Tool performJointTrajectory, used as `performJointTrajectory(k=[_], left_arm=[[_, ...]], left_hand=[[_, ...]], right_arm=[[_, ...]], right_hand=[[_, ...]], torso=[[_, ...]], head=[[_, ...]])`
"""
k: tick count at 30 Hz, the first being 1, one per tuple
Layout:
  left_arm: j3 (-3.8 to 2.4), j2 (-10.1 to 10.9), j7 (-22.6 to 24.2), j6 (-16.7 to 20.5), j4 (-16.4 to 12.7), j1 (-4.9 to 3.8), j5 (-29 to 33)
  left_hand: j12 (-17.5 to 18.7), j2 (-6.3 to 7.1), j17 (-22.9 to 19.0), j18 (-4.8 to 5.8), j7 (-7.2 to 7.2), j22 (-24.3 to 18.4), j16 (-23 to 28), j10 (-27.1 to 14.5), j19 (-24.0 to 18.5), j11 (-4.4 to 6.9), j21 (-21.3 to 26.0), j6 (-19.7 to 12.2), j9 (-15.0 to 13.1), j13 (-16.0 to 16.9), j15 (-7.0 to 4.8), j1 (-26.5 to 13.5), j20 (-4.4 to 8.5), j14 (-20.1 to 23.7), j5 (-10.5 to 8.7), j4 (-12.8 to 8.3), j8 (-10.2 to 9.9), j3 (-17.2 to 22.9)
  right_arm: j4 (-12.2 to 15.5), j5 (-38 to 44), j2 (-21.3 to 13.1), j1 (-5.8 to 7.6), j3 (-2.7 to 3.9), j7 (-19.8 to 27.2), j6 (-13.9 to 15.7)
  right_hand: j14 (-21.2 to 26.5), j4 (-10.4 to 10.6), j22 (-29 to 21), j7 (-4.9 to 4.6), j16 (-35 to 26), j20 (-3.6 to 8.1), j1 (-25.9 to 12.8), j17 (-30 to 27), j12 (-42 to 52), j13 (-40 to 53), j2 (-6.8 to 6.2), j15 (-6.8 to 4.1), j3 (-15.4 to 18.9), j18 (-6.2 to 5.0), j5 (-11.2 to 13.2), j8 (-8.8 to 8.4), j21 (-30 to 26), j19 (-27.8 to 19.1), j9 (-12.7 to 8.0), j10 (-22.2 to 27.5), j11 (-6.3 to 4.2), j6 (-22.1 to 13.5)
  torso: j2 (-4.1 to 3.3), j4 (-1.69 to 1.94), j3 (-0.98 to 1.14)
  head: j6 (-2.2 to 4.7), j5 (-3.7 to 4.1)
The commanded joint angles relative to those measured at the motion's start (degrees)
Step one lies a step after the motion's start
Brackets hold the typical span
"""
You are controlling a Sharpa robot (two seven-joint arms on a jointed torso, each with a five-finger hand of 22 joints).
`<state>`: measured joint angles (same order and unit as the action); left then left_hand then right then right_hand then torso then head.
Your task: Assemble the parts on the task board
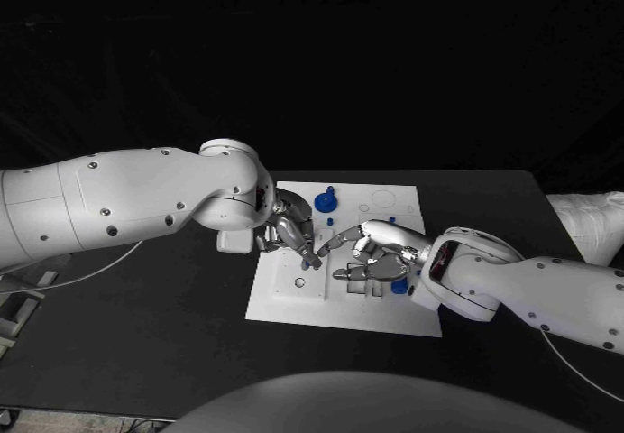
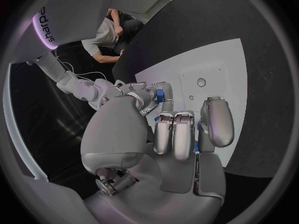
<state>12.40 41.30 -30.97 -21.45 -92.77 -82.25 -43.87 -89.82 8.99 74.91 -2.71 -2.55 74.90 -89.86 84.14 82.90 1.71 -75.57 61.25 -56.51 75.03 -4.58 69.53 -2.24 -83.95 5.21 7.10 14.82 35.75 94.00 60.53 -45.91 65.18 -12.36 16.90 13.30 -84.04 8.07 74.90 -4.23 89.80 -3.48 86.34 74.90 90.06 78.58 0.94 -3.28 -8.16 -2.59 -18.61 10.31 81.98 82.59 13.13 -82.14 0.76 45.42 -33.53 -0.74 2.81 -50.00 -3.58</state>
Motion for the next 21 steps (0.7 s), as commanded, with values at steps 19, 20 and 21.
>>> performJointTrajectory(k=[19,20,21], left_arm=[[-0.1,-0.1,0.0,-0.5,-0.1,-0.08,0.4],[-0.1,-0.1,-0.1,-0.7,-0.1,-0.07,0.5],[-0.1,-0.1,-0.2,-0.9,-0.1,-0.07,0.5]], left_hand=[[0.4,-0.3,15.1,-0.55,0.93,10.8,-0.1,5.0,-0.3,0.24,0.4,0.3,0.1,14.2,0.16,0.6,0.17,-6.1,0.58,-0.7,0.2,0.9],[0.4,-0.3,15.1,-0.55,0.93,10.8,-0.1,5.0,-0.3,0.24,0.4,0.3,0.1,14.2,0.16,0.6,0.17,-6.1,0.58,-0.7,0.2,0.9],[0.4,-0.3,15.1,-0.55,0.93,10.8,-0.1,5.0,-0.3,0.24,0.4,0.3,0.1,14.2,0.16,0.6,0.17,-6.1,0.58,-0.7,0.2,0.9]], right_arm=[[0.1,0.5,-0.1,-0.38,-0.08,0.3,0.3],[0.1,0.5,-0.1,-0.38,-0.08,0.3,0.4],[0.1,0.5,-0.1,-0.39,-0.08,0.3,0.6]], right_hand=[[-6.0,-0.4,11.8,1.28,0.2,0.27,-0.4,15.1,-0.1,11.4,-0.89,-0.25,-1.2,0.04,0.6,-2.53,-0.7,-0.3,-1.4,-7.9,-1.96,-3.9],[-6.0,-0.4,11.8,1.28,0.2,0.27,-0.4,15.1,-0.1,11.4,-0.89,-0.25,-1.2,0.04,0.6,-2.53,-0.7,-0.3,-1.4,-7.9,-1.96,-3.9],[-6.0,-0.4,11.8,1.28,0.2,0.27,-0.4,15.1,-0.1,11.4,-0.9,-0.25,-1.2,0.04,0.6,-2.54,-0.8,-0.3,-1.4,-7.9,-1.96,-3.9]], torso=[[0.0,-0.02,0.01],[0.0,-0.01,0.01],[0.01,-0.01,0.01]], head=[[0.0,-0.1],[0.0,-0.09],[0.0,-0.12]])
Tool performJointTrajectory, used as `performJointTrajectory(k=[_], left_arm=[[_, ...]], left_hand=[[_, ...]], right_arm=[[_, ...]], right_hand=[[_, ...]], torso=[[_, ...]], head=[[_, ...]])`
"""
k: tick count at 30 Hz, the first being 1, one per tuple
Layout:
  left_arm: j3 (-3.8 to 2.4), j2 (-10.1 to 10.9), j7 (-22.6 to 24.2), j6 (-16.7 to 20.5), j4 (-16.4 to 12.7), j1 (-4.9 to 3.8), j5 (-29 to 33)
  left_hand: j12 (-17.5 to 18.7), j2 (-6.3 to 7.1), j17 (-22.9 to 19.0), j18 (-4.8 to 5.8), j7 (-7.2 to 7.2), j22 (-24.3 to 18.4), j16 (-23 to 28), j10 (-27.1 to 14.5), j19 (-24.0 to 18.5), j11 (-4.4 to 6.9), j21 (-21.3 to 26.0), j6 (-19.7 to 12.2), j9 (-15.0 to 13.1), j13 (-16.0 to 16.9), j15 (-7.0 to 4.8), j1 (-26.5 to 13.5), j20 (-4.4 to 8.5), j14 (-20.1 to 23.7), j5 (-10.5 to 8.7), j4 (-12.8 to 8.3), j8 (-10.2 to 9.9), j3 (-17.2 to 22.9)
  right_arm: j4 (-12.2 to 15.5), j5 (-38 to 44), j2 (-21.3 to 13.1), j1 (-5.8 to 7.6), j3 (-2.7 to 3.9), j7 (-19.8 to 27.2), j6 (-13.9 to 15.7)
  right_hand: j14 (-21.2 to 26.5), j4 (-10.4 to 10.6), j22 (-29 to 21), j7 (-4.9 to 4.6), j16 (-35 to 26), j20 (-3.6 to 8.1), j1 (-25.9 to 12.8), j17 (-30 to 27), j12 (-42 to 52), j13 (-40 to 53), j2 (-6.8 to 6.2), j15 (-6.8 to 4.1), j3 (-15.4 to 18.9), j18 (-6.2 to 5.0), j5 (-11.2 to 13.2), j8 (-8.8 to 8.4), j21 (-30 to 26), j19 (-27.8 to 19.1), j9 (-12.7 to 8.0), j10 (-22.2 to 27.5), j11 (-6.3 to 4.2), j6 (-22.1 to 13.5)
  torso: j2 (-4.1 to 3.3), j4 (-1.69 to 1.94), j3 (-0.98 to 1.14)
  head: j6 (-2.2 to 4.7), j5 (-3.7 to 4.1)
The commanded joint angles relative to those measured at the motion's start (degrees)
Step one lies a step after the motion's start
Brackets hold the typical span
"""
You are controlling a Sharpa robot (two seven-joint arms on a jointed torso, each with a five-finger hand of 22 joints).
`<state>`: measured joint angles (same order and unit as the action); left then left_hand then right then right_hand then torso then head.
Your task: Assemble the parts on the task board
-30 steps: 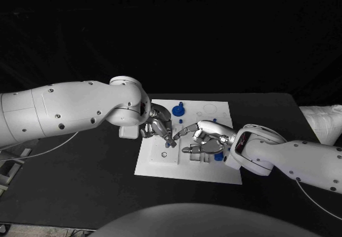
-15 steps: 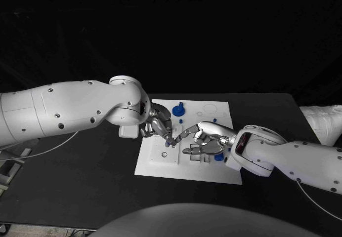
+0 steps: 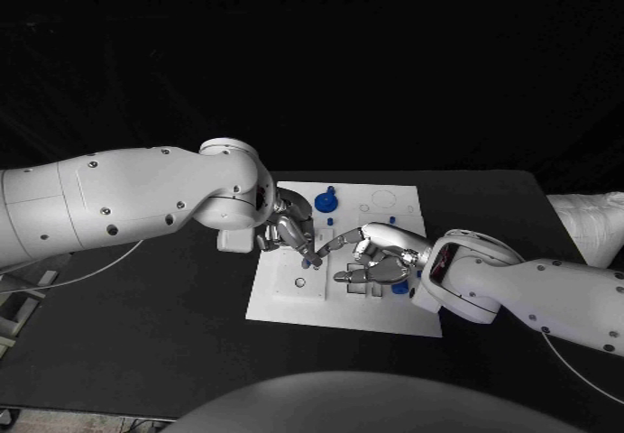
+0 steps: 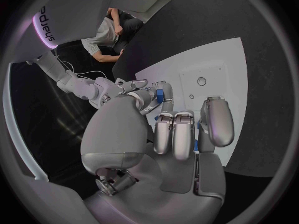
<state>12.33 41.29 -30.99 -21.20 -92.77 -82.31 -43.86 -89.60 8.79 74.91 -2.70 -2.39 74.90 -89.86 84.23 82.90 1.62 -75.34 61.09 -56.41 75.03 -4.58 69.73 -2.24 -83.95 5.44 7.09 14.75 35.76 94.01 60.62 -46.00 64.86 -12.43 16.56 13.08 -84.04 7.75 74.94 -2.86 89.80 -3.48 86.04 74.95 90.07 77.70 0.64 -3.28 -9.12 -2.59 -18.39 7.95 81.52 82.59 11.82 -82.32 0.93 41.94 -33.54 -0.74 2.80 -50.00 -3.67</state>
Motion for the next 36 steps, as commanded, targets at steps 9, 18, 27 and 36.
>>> performJointTrajectory(k=[9,18,27,36], left_arm=[[0.0,-0.2,-0.9,-2.2,-0.1,0.01,0.7],[0.01,-0.3,-0.8,-1.9,0.1,0.04,0.8],[0.01,-0.2,-0.6,-1.6,0.0,0.06,0.8],[0.01,-0.1,-0.4,-1.2,0.0,0.07,0.8]], left_hand=[[0.3,0.11,15.1,-0.59,0.79,10.7,-0.1,4.8,-0.4,0.34,0.4,0.2,0.1,14.1,0.16,0.9,0.17,-6.1,-0.03,-0.6,0.3,0.5],[0.3,0.08,15.1,-0.59,0.76,10.7,-0.1,4.7,-0.4,0.32,0.4,0.1,0.3,14.0,0.17,1.0,0.16,-6.1,-0.3,-0.4,0.3,0.2],[0.4,0.04,15.1,-0.58,0.74,10.7,-0.1,4.7,-0.4,0.31,0.4,-0.1,0.5,14.0,0.18,1.0,0.16,-6.1,-0.42,-0.2,0.2,0.1],[0.4,0.02,15.1,-0.58,0.73,10.7,-0.1,4.7,-0.4,0.3,0.4,-0.1,0.5,14.0,0.18,1.1,0.16,-6.1,-0.45,-0.1,0.2,0.0]], right_arm=[[0.1,0.4,-0.2,-0.07,-0.01,1.4,2.7],[0.1,0.4,0.2,-0.11,-0.01,1.3,2.0],[0.0,0.4,0.7,-0.35,-0.01,1.1,1.4],[0.0,0.4,1.0,-0.68,0.0,1.1,1.2]], right_hand=[[-6.0,-0.1,11.7,0.12,0.2,0.4,-0.3,15.1,-0.1,12.3,-0.81,-0.39,-0.3,0.01,0.5,-0.67,-0.4,-0.4,-0.3,-7.7,-2.29,-1.3],[-6.0,0.0,11.7,0.02,0.2,0.45,-0.4,15.1,-0.1,12.3,-0.77,-0.44,-0.4,0.01,0.6,-0.55,-0.4,-0.4,-0.3,-7.7,-2.31,-1.1],[-6.0,0.0,11.7,-0.08,0.2,0.48,-0.4,15.1,-0.1,12.3,-0.71,-0.46,-0.5,0.03,0.6,-0.38,-0.4,-0.4,-0.2,-7.7,-2.28,-0.8],[-6.0,0.0,11.7,-0.19,0.2,0.52,-0.6,15.1,-0.1,12.3,-0.68,-0.45,-0.6,0.04,0.7,-0.05,-0.3,-0.4,-0.1,-7.7,-2.23,-0.1]], torso=[[0.0,-0.03,0.01],[0.01,0.01,0.01],[-0.01,0.02,-0.02],[0.02,-0.01,0.01]], head=[[0.0,-0.04],[0.0,0.03],[0.0,-0.04],[0.0,-0.21]])
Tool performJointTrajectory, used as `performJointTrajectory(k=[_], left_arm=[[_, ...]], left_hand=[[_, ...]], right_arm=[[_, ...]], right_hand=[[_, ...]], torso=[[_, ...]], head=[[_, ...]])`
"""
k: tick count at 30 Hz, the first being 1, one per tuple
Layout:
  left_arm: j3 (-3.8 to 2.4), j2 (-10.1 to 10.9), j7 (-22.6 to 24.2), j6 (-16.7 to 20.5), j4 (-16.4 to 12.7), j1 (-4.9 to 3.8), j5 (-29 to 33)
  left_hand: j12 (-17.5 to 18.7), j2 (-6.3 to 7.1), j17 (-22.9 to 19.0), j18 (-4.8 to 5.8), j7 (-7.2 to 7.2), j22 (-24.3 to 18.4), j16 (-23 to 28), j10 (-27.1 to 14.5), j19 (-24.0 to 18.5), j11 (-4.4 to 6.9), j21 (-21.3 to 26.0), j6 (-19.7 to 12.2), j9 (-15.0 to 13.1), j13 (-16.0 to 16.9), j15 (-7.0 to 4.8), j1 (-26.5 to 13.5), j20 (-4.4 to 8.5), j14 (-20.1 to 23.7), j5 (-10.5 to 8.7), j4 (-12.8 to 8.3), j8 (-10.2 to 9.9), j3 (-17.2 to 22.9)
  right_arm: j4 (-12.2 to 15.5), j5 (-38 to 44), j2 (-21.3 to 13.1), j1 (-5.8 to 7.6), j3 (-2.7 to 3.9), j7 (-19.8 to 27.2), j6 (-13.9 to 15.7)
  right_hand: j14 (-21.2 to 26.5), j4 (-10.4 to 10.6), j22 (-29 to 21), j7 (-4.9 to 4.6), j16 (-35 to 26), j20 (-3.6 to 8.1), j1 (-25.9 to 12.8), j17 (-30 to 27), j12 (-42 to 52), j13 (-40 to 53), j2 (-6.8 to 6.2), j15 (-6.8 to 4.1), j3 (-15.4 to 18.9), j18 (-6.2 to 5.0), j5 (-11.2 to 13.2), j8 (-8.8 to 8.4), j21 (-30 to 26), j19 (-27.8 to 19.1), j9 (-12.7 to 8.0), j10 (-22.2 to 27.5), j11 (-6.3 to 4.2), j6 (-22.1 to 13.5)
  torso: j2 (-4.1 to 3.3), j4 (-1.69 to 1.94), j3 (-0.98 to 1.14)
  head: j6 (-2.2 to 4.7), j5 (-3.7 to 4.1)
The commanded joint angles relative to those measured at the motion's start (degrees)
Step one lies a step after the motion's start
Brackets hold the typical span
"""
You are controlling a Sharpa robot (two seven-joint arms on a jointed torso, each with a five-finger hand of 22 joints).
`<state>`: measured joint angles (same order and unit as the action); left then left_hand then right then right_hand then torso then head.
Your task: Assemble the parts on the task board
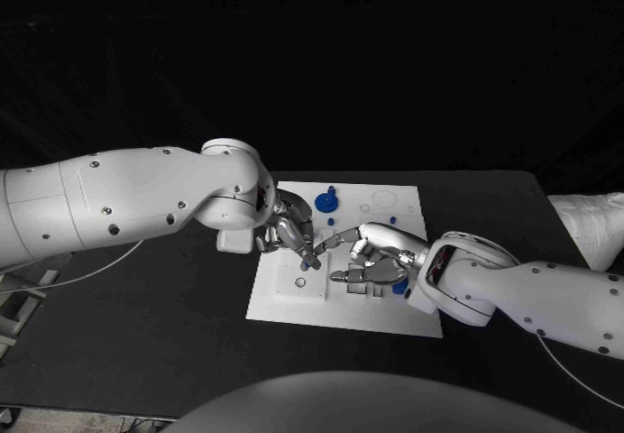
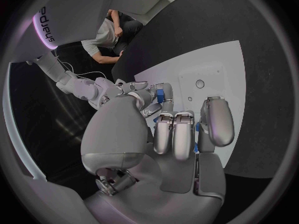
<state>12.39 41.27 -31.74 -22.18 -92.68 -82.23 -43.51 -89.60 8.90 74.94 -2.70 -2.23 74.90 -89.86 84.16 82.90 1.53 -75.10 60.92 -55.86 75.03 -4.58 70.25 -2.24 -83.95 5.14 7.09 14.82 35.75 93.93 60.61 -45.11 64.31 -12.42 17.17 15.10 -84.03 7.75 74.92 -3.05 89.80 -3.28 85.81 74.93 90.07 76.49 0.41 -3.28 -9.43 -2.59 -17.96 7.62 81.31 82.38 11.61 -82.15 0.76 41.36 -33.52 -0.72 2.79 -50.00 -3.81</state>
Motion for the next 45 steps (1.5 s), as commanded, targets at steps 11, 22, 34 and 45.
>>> performJointTrajectory(k=[11,22,34,45], left_arm=[[-0.04,0.0,0.5,0.2,0.1,0.02,0.4],[-0.03,0.2,0.6,0.5,0.1,0.03,0.4],[-0.03,0.3,0.8,0.9,0.0,0.03,0.4],[-0.04,0.3,0.4,0.2,0.0,0.03,0.4]], left_hand=[[0.4,-0.18,15.1,-0.59,0.56,10.7,-0.1,4.7,-0.4,0.39,0.2,0.1,0.0,14.0,0.18,0.6,0.16,-6.1,-0.18,0.0,0.1,0.0],[0.4,-0.2,15.1,-0.59,0.55,10.7,-0.1,4.7,-0.4,0.38,0.2,0.0,0.1,13.9,0.19,0.6,0.16,-6.1,-0.17,0.0,0.1,-0.1],[0.5,-0.23,15.1,-0.61,0.54,10.7,-0.1,4.6,-0.5,0.38,0.3,0.0,0.1,13.9,0.19,0.6,0.15,-6.1,-0.16,0.1,0.1,-0.1],[0.5,-0.21,15.1,-0.64,0.54,10.7,-0.1,4.6,-0.5,0.37,0.4,-0.1,0.2,13.8,0.2,0.7,0.15,-6.1,-0.16,0.1,0.1,-0.2]], right_arm=[[0.0,0.4,0.1,-0.24,-0.01,0.3,-1.2],[-0.1,0.4,-0.1,-0.26,-0.01,-0.1,-1.6],[-0.1,0.4,-0.1,-0.29,-0.01,-0.5,-2.1],[-0.2,0.5,-0.3,-0.32,-0.01,-0.4,-0.8]], right_hand=[[-6.0,0.1,11.8,-0.49,0.2,0.27,-0.7,15.1,-0.1,13.5,-0.46,-0.29,-0.6,0.07,0.3,1.41,-0.1,-0.1,0.6,-7.8,-1.76,2.7],[-6.0,0.1,11.8,-0.91,0.2,0.09,-0.9,15.1,-0.1,13.5,-0.48,-0.03,-0.8,0.08,0.4,2.16,-0.1,-0.1,0.9,-7.8,-1.43,4.2],[-6.0,0.0,11.7,-1.07,0.2,-0.01,-1.0,15.1,-0.1,13.5,-0.46,0.08,-0.9,0.08,0.4,2.53,-0.1,-0.1,1.1,-7.8,-1.3,4.9],[-6.0,-0.3,11.7,-1.29,0.2,-0.24,-1.1,15.1,-0.1,13.5,-0.93,0.3,-1.1,0.03,0.4,0.48,-0.3,-0.2,0.4,-7.8,-1.07,1.2]], torso=[[-0.01,-0.04,0.02],[0.0,-0.01,0.0],[-0.01,-0.02,0.0],[-0.01,-0.04,0.02]], head=[[0.0,-0.07],[0.0,-0.24],[0.0,-0.34],[0.0,-0.49]])
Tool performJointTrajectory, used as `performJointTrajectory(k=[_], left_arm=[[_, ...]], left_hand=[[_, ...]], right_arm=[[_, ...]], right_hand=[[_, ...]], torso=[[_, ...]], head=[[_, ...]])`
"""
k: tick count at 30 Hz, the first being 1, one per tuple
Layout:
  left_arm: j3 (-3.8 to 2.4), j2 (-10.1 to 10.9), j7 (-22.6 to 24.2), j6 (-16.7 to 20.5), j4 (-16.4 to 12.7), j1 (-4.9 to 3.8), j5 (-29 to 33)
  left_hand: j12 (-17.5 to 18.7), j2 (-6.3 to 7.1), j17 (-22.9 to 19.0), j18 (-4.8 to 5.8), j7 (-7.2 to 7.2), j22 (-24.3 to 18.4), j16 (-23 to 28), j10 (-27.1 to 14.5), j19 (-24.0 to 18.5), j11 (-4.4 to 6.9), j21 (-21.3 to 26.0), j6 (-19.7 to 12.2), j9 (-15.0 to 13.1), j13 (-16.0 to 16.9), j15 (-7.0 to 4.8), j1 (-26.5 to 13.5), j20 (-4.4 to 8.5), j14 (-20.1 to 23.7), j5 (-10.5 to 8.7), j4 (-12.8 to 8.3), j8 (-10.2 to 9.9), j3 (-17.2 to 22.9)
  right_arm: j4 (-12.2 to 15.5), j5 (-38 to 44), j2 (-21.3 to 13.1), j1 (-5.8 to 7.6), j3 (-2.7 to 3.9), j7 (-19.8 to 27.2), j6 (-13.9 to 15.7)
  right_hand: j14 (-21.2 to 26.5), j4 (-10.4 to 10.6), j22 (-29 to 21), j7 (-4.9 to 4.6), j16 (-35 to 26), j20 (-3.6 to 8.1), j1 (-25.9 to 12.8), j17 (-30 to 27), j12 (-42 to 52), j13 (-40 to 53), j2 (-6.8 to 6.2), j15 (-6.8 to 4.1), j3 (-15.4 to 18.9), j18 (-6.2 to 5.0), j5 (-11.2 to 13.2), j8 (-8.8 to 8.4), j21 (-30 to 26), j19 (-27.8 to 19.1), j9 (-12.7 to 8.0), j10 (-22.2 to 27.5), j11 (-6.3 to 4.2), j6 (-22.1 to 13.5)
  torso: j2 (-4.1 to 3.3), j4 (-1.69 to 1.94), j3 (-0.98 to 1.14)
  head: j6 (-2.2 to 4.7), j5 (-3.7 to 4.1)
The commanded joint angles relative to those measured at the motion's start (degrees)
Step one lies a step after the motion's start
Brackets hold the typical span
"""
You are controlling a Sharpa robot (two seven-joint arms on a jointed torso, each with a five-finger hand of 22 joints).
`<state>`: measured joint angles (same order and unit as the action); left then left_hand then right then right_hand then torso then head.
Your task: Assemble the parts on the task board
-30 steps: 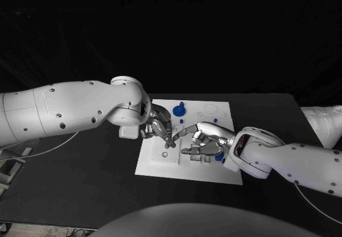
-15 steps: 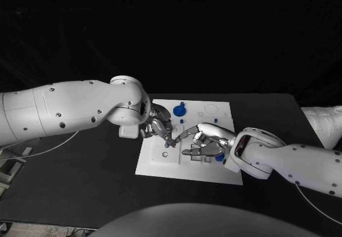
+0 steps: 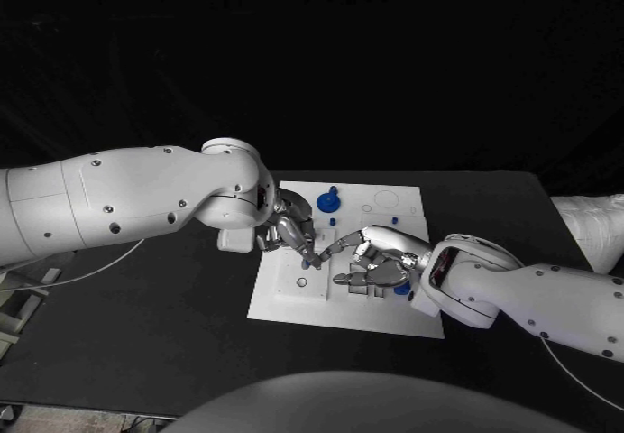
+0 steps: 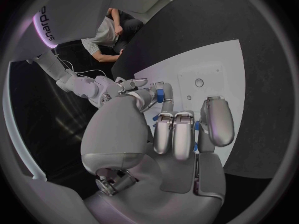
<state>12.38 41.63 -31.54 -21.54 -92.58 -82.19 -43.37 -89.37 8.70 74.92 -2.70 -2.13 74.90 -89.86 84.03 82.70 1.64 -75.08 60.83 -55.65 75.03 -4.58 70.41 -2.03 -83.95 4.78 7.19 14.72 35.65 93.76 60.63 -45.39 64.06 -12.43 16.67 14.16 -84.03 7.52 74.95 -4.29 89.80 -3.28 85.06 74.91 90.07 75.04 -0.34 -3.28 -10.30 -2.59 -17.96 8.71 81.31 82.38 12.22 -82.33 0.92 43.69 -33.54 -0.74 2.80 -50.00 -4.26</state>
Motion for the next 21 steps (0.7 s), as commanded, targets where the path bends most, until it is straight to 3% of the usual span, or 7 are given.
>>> performJointTrajectory(k=[1,5,21], left_arm=[[-0.03,0.0,0.1,-0.7,-0.1,-0.02,0.3],[-0.02,-0.1,-0.2,-1.4,0.0,-0.02,0.3],[0.0,-0.2,0.0,-1.1,0.1,0.01,0.3]], left_hand=[[0.3,-0.01,15.1,-0.64,0.45,10.7,-0.1,4.7,-0.3,0.26,0.4,0.0,0.0,13.8,0.19,0.5,-0.06,-6.1,0.2,0.0,0.2,-0.1],[0.4,0.14,15.1,-0.67,0.45,10.6,-0.1,4.5,-0.4,0.25,0.6,-0.1,0.1,13.7,0.21,0.7,-0.07,-6.1,0.02,0.1,0.1,-0.4],[0.5,0.14,15.1,-0.7,0.37,10.6,-0.1,4.3,-0.5,0.17,0.8,-0.4,0.7,13.5,0.27,0.9,-0.11,-6.1,-0.27,0.5,-0.1,-1.0]], right_arm=[[0.0,0.5,0.0,-0.06,-0.01,0.2,0.3],[0.0,0.4,-0.1,-0.06,-0.01,0.6,1.2],[0.1,0.4,0.6,-0.1,-0.01,0.7,0.7]], right_hand=[[-6.0,-0.1,11.7,0.03,0.2,-0.28,-0.3,15.1,-0.1,15.0,-0.25,0.33,-0.3,0.01,0.4,-1.11,-0.3,-0.3,-0.4,-7.7,-1.25,-2.1],[-6.0,-0.3,11.6,0.45,0.2,-0.27,-0.4,15.1,-0.1,15.0,-0.33,0.21,-0.5,-0.03,0.4,-2.19,-0.4,-0.3,-0.8,-7.7,-1.48,-4.5],[-6.0,-0.2,11.6,0.57,0.2,-0.21,-0.5,15.1,-0.1,15.0,-0.17,0.1,-0.6,-0.02,0.4,-1.81,-0.3,-0.3,-0.7,-7.7,-1.61,-4.0]], torso=[[0.0,-0.02,0.01],[0.0,-0.02,0.01],[0.02,0.01,0.0]], head=[[0.0,-0.05],[0.0,-0.01],[0.0,0.01]])
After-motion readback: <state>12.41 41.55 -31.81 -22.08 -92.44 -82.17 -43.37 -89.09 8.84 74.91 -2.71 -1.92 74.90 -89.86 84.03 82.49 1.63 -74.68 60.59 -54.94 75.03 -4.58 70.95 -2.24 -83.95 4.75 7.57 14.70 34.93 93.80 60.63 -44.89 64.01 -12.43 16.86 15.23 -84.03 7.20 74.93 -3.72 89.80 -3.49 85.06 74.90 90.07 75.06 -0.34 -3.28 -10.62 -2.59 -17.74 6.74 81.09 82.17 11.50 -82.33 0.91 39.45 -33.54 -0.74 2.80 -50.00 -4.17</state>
